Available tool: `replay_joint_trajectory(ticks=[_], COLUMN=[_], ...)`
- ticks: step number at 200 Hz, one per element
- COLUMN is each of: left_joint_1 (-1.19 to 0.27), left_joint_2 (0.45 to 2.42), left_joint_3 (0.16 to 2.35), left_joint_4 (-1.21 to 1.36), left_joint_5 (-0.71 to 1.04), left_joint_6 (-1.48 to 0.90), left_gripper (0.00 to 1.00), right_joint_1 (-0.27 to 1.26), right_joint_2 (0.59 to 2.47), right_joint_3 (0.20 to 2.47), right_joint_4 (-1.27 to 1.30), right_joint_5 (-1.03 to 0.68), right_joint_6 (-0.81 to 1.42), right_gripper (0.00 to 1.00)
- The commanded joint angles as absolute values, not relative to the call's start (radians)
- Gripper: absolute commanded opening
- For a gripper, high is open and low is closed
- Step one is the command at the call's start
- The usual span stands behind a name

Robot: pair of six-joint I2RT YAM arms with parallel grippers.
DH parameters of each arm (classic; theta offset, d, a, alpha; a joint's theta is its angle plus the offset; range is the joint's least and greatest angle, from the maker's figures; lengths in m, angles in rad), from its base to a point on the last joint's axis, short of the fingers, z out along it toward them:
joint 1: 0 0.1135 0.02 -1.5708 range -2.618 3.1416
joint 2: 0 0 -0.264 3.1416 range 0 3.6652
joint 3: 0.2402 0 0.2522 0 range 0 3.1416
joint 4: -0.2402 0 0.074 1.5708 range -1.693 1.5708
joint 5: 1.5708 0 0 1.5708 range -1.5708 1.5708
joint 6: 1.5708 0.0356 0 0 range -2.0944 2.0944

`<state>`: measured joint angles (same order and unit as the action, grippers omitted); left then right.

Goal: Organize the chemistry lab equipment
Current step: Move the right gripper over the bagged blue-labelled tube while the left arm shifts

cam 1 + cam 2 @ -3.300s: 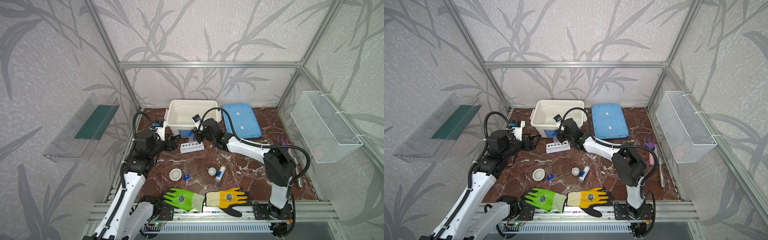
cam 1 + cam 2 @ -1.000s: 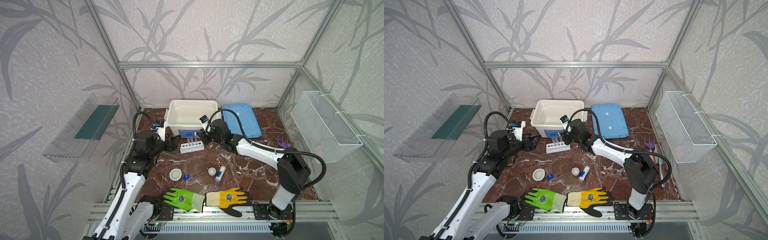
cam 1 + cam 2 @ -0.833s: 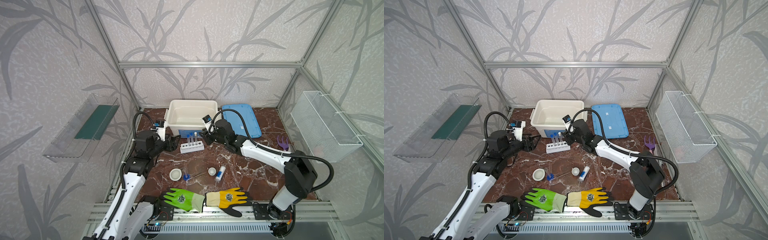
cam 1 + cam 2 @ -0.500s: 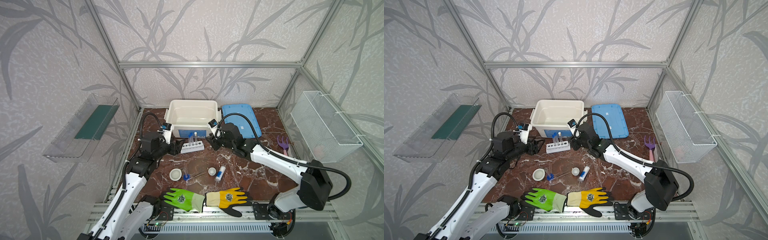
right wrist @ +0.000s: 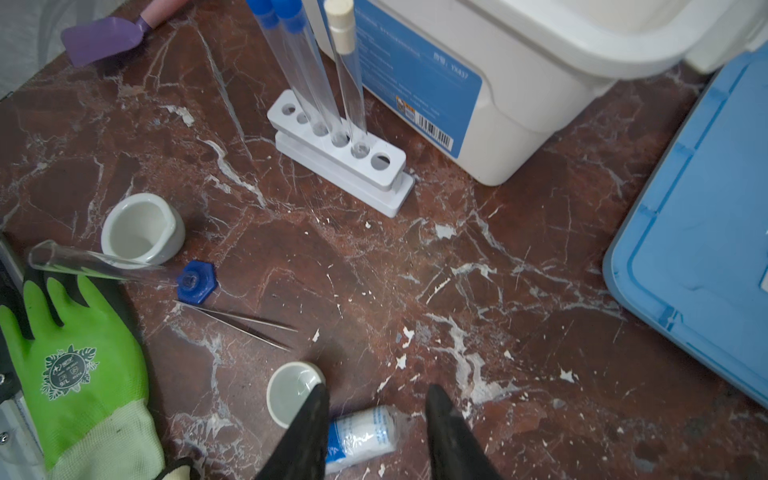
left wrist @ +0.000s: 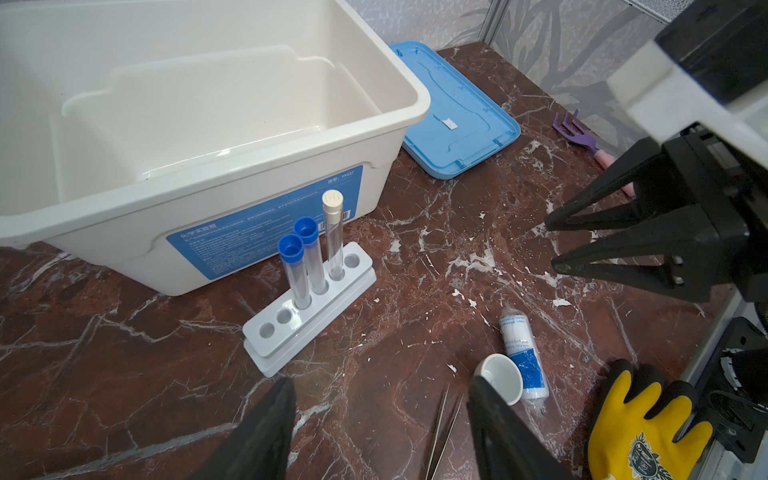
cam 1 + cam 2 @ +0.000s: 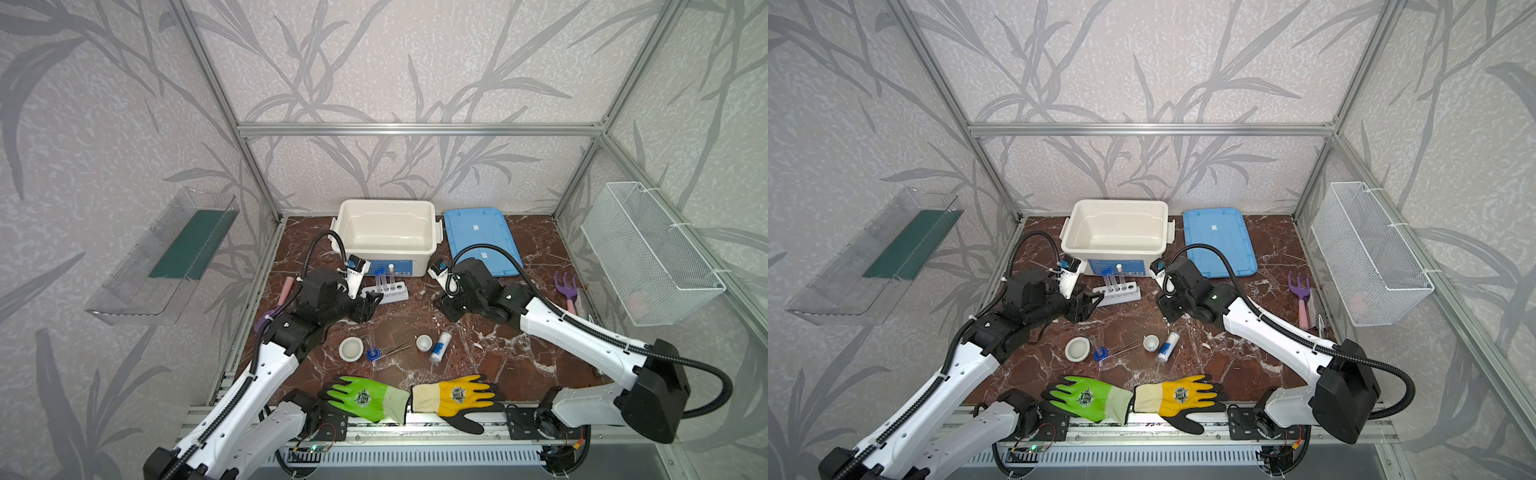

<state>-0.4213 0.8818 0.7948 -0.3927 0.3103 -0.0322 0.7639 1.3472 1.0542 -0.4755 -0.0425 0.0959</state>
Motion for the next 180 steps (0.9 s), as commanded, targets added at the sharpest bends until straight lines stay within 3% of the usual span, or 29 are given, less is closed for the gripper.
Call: replay_joint_trajectory(ticks=[1, 70, 180], left_joint_1=[-0.447, -0.467, -0.469], left_joint_2=[0.883, 0.891, 0.899], left_joint_3=[0.817, 0.821, 0.825], left_joint_4=[-0.414, -0.414, -0.415], left_joint_5=[0.274, 0.263, 0.200], left_joint_6=[-0.001, 0.005, 0.018], left_gripper=[0.66, 0.65, 0.64], right_joint_1=[0.761, 0.762, 0.765], right_joint_2=[1.282, 1.254, 1.462], right_joint_3=[1.025, 0.895, 0.884], right_joint_4=[-0.586, -0.539, -0.522], right_joint_5=[0.012, 0.036, -0.117], right_joint_6=[0.216, 0.577, 0.860], right_gripper=[0.46, 0.65, 0.65])
